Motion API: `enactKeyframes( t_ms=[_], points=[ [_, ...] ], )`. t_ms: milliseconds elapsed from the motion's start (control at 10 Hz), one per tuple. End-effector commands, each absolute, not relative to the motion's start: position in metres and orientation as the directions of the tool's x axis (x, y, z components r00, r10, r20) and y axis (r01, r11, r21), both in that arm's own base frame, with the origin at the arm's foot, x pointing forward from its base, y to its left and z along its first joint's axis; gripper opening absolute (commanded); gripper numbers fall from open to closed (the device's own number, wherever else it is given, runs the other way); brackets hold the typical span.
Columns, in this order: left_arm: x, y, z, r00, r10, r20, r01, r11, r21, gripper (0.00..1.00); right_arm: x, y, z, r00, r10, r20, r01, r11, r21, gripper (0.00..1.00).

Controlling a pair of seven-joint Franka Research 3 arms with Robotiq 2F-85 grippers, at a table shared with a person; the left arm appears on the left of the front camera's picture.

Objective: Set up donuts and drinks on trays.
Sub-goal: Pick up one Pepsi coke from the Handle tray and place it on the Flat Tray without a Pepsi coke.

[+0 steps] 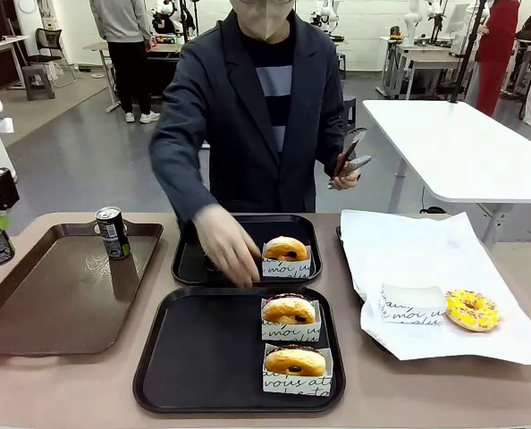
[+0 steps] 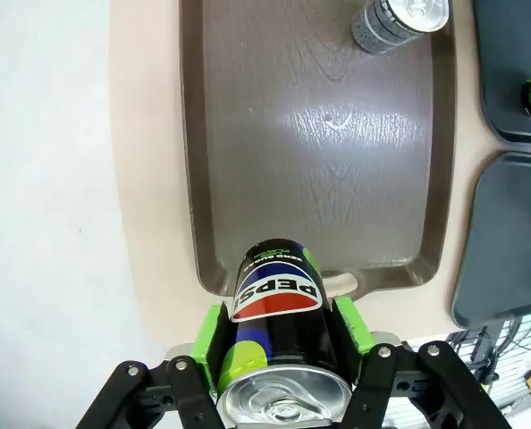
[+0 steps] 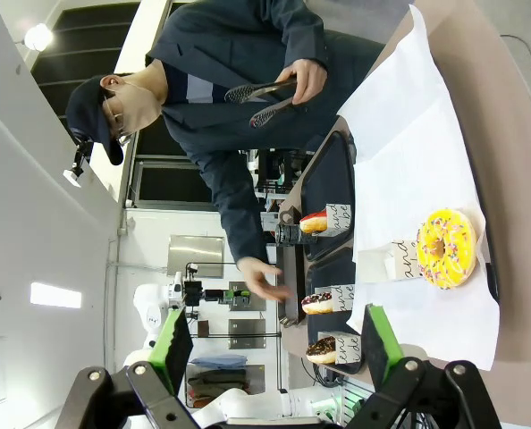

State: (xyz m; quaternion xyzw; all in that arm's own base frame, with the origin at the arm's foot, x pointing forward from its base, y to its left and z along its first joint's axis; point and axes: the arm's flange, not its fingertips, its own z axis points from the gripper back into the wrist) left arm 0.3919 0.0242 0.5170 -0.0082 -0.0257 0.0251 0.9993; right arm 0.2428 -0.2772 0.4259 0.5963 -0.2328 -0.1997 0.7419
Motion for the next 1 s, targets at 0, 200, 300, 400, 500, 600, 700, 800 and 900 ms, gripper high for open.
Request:
enactKeyframes(
  t_ms=[0, 200, 300, 400, 500, 600, 700, 800, 900],
  points=[
    [0.393, 0.033, 0.514, 0.989, 0.133, 0.071, -0.131, 0.991, -0.02, 0.0, 0.242, -0.277, 0.427, 0.812, -0.571, 0.119, 0.004, 0.21, 0.978, 1.0],
    [0.392, 0.024, 0.517, 0.997, 0.051, 0.051, -0.05, 0.999, -0.018, 0.0, 0.242, -0.277, 0.427, 0.812, -0.571, 0.119, 0.004, 0.21, 0.978, 1.0],
    [0.392, 0.024, 0.517, 0.997, 0.051, 0.051, -0.05, 0.999, -0.018, 0.0, 0.242, -0.277, 0.427, 0.812, -0.571, 0.119, 0.004, 0.21, 0.978, 1.0],
    [0.392, 0.024, 0.517, 0.997, 0.051, 0.051, -0.05, 0.999, -0.018, 0.0, 0.242, -0.277, 0.427, 0.812, -0.571, 0.119, 0.004, 0.21, 0.978, 1.0],
    [0.392, 0.024, 0.517, 0.997, 0.051, 0.051, -0.05, 0.999, -0.018, 0.0, 0.242, -0.277, 0.427, 0.812, -0.571, 0.119, 0.004, 0.21, 0.978, 1.0],
    [0.391, 0.025, 0.515, 0.997, 0.063, 0.046, -0.062, 0.998, -0.018, 0.59, 0.242, -0.277, 0.427, 0.812, -0.571, 0.119, 0.004, 0.21, 0.978, 1.0],
    [0.39, 0.012, 0.513, 0.994, -0.024, 0.108, 0.027, 0.999, -0.027, 0.59, 0.242, -0.277, 0.427, 0.812, -0.571, 0.119, 0.004, 0.21, 0.978, 1.0],
    [0.392, -0.015, 0.514, 0.987, -0.088, 0.132, 0.091, 0.996, -0.017, 0.59, 0.242, -0.277, 0.427, 0.812, -0.571, 0.119, 0.004, 0.21, 0.978, 1.0],
    [0.388, -0.051, 0.517, 0.973, -0.161, 0.166, 0.163, 0.987, 0.0, 0.59, 0.242, -0.277, 0.427, 0.812, -0.571, 0.119, 0.004, 0.21, 0.978, 1.0]
  ],
)
